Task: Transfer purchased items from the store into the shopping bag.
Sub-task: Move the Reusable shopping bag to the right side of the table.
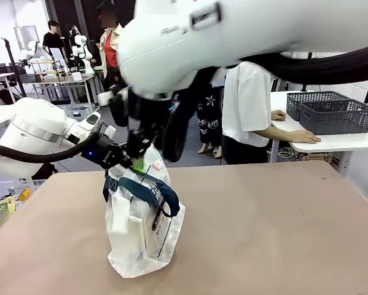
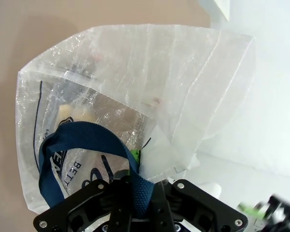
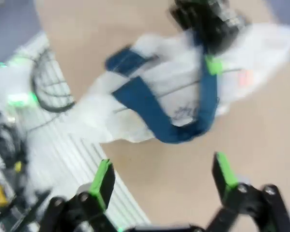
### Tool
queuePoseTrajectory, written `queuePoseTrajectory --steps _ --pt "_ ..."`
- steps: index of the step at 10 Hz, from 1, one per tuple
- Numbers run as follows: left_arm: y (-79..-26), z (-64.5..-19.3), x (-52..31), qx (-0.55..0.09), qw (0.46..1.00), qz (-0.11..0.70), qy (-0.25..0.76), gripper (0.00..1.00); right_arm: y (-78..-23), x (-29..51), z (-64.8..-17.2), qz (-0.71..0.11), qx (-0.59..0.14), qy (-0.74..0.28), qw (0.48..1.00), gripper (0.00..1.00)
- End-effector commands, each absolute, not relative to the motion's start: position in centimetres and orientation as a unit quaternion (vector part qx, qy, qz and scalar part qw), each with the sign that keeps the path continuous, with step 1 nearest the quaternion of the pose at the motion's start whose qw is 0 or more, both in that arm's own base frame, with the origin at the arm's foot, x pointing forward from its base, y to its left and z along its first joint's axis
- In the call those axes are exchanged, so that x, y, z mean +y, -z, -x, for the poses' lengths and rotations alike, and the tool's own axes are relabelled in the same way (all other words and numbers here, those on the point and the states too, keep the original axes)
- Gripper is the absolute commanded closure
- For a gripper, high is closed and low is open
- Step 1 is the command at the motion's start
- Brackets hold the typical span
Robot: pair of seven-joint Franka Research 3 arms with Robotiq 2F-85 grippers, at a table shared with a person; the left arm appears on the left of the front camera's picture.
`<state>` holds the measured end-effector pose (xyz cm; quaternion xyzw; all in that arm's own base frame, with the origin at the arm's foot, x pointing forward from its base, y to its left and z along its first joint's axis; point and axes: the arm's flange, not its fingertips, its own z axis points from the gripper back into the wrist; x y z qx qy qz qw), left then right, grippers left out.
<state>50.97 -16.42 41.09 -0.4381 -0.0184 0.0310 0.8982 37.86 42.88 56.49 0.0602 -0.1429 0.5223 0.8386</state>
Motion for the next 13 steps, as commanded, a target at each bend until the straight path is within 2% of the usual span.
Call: queuePoseTrajectory --steps 1,3,5,7,11,12,13 --pt "-42.1 -50.6 -16.1 -0.028 0.903 0.427 -0.031 1.0 -56.2 37.0 -38.1 -0.03 -0.178 -0.394 0.901 0.0" --pt "-43.3 -50.6 -16.3 -0.047 0.906 0.421 -0.022 1.0 -57.5 30.5 -40.0 0.023 -0.2 -0.236 0.951 0.0" --pt "-44.9 -50.8 -16.6 -0.063 0.91 0.409 -0.011 1.0 -58.2 23.1 -42.7 0.061 -0.214 -0.063 0.973 0.0" --pt "-44.9 -50.6 -17.3 -0.064 0.916 0.397 -0.003 1.0 -57.8 14.9 -45.2 0.114 -0.204 0.147 0.961 0.0" --pt "-45.0 -50.9 -17.2 -0.07 0.92 0.385 -0.005 1.0 -55.1 2.5 -43.2 0.079 -0.156 0.326 0.929 0.0" --pt "-45.2 -51.1 -17.2 -0.071 0.92 0.384 -0.006 1.0 -53.5 1.2 -42.6 0.046 -0.155 0.345 0.925 0.0" --pt "-45.7 -51.4 -17.0 -0.076 0.921 0.383 -0.009 1.0 -52.1 3.8 -42.1 -0.022 -0.179 0.292 0.939 0.0"
